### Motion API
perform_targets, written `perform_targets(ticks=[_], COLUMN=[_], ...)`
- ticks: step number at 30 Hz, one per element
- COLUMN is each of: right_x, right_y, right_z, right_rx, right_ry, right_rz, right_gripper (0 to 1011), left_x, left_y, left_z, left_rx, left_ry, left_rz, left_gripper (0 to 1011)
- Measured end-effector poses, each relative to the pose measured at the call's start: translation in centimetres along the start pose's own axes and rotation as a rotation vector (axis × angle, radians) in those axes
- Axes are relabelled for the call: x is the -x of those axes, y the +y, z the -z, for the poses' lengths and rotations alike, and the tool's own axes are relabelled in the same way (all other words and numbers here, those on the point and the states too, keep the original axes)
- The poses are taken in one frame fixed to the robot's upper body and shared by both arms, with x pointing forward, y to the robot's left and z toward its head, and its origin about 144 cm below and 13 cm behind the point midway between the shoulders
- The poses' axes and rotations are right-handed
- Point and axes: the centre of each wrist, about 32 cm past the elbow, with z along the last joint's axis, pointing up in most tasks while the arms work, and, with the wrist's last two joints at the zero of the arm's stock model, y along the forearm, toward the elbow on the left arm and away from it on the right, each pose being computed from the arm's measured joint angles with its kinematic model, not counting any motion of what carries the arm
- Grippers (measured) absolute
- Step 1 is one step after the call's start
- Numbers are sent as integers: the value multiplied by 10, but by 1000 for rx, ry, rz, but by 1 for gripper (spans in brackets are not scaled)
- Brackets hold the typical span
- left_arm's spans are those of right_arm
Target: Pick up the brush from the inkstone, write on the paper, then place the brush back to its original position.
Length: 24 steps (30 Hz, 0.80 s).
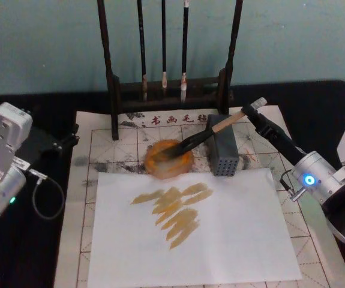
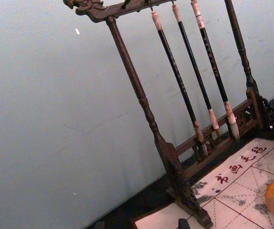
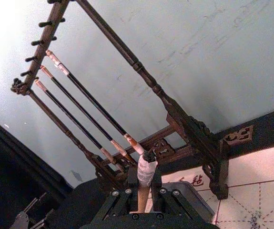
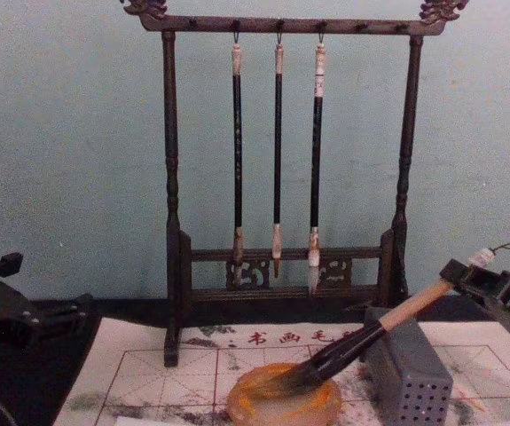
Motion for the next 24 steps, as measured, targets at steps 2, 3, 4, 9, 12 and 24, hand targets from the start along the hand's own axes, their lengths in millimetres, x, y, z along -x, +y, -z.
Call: perform_targets(ticks=[2,3,4,9,12,24], right_x=[0,0,0,0,0,0], right_y=[0,0,0,0,0,0], right_z=[0,0,0,0,0,0], right_rx=[0,0,0,0,1,1], right_ry=[0,0,0,-1,-2,-2], right_rz=[0,0,-1,0,0,0], right_gripper=[175,175,175,186,257,644], left_x=[0,0,0,0,0,0], left_y=[0,0,0,0,0,0], left_z=[0,0,0,0,0,0], left_rx=[0,0,0,0,0,0], left_ry=[0,0,0,0,0,0], left_rz=[0,0,0,0,0,0], left_gripper=[1001,1001,1001,1001,1001,1001])
